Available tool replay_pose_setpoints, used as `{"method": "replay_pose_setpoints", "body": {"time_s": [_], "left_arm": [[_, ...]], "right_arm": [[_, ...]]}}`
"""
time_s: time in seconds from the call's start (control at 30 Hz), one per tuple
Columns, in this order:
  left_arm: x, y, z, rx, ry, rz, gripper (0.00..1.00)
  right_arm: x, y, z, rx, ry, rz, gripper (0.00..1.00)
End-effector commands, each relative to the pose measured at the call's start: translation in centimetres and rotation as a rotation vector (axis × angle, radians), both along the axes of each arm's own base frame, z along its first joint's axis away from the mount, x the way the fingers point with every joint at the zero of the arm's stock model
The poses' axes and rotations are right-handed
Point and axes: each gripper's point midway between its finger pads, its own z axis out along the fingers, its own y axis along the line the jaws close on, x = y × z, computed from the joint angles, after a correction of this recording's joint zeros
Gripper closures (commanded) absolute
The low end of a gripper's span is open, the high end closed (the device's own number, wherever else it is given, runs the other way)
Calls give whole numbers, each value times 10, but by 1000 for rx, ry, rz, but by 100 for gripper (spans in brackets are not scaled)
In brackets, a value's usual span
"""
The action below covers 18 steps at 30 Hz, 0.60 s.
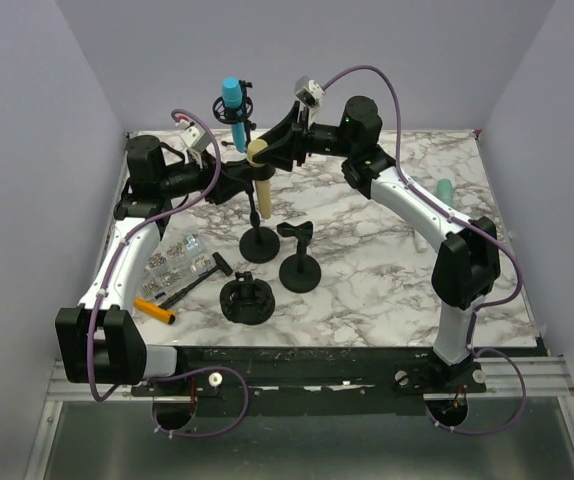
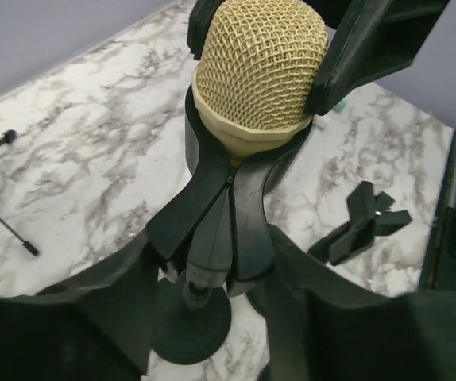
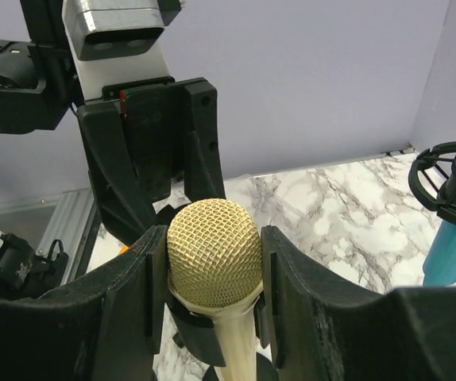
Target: Remove the microphone from the stand
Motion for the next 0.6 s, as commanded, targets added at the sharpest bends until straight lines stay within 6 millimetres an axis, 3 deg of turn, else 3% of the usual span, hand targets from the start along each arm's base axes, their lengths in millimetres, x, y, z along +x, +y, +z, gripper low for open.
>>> {"method": "replay_pose_setpoints", "body": {"time_s": [0.0,0.03,0.07,0.4,0.57], "left_arm": [[1,-3,12,35,-66,-3,79],[0,-3,14,39,-79,2,98],[0,-2,14,43,-84,13,100],[1,-1,9,94,-116,44,100],[-2,-3,11,89,-118,28,100]], "right_arm": [[-8,-3,15,21,-2,14,99],[-7,-4,16,24,-4,9,99],[-7,-4,19,29,-7,-1,99],[3,-23,54,92,-68,-181,99],[10,-43,56,62,-93,-333,99]]}}
